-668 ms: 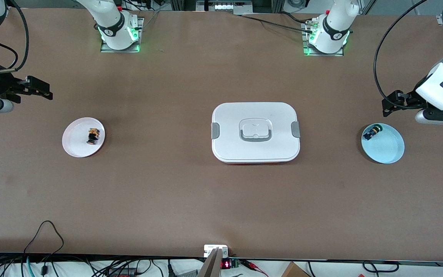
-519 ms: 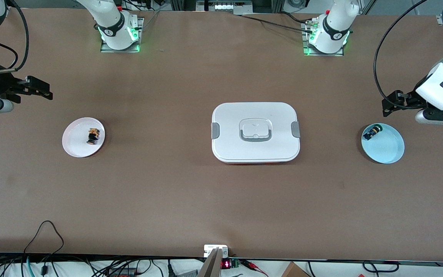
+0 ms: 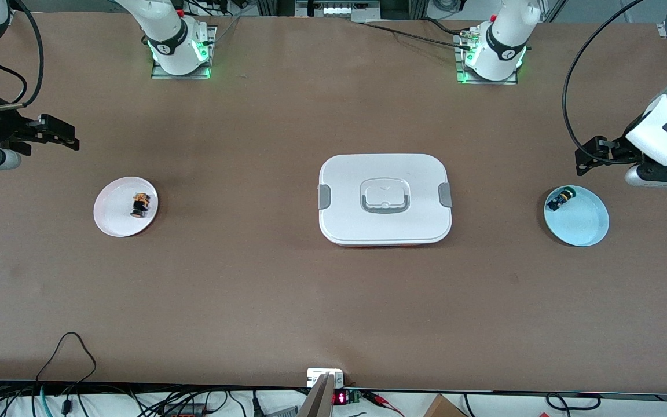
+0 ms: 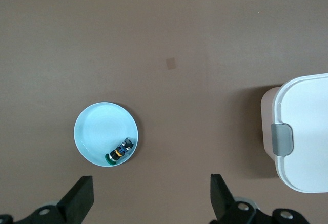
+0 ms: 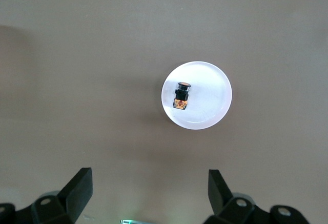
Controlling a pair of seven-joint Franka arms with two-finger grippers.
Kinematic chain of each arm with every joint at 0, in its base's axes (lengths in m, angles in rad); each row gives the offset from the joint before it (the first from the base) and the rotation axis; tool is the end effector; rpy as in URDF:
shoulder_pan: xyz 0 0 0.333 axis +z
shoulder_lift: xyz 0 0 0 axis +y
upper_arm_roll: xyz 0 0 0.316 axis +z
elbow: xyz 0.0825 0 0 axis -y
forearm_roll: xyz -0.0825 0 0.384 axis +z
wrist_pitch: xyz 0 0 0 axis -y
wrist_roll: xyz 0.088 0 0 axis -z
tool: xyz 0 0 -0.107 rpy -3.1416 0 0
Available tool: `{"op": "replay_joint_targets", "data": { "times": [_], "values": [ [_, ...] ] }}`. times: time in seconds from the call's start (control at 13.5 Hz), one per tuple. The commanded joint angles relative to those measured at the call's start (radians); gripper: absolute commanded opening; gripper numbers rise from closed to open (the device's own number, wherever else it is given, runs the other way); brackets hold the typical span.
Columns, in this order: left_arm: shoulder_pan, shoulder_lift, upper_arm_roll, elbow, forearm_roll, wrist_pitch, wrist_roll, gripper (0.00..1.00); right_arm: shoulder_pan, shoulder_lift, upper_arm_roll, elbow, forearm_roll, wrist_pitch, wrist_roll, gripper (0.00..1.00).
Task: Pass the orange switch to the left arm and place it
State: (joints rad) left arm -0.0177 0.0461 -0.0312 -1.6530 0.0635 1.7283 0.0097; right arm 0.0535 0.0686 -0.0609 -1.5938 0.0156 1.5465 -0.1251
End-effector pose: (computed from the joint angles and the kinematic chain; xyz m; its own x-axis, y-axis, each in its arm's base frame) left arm 0.5791 -0.0221 0.5734 0.9973 -0.0684 0.0283 -0.0665 -0.9959 -0.0618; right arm 0.5689 -0.0014 0.5732 0.9866 0.1175 -0.1132 0.1153 -0.9930 -0.0257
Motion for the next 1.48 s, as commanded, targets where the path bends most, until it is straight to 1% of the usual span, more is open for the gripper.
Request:
{"op": "replay_joint_targets", "data": {
  "times": [0.0,0.37,0.45,0.74,0.89,1.04,1.11,1.26,1.41],
  "values": [
    [0.004,0.011,-0.007,0.028,0.004,-0.022,0.003,1.00,-0.001,-0.003,0.006,0.017,-0.011,-0.020,-0.008,1.00],
    [0.004,0.011,-0.006,0.028,0.004,-0.022,0.003,1.00,0.002,-0.004,0.006,0.011,-0.009,-0.032,-0.014,1.00],
    [0.004,0.011,-0.006,0.028,0.004,-0.022,0.003,1.00,0.002,-0.004,0.006,0.009,-0.011,-0.040,-0.045,1.00],
    [0.004,0.011,-0.006,0.028,0.004,-0.022,0.003,1.00,0.000,0.032,0.006,-0.006,-0.017,-0.022,-0.249,1.00],
    [0.004,0.011,-0.006,0.028,0.004,-0.022,0.003,1.00,0.000,0.062,0.006,-0.011,-0.028,-0.010,-0.396,1.00],
    [0.004,0.011,-0.006,0.028,0.004,-0.022,0.003,1.00,-0.006,0.071,0.006,-0.052,-0.043,0.050,-0.506,1.00],
    [0.004,0.011,-0.006,0.028,0.004,-0.022,0.003,1.00,-0.006,0.071,0.006,-0.082,-0.064,0.088,-0.581,1.00],
    [0.004,0.011,-0.006,0.028,0.003,-0.022,0.003,1.00,-0.014,0.072,0.004,-0.156,-0.075,0.177,-0.738,1.00],
    [0.004,0.011,-0.006,0.028,0.003,-0.022,0.003,1.00,-0.027,0.076,0.001,-0.256,-0.075,0.301,-0.891,1.00]
  ]
}}
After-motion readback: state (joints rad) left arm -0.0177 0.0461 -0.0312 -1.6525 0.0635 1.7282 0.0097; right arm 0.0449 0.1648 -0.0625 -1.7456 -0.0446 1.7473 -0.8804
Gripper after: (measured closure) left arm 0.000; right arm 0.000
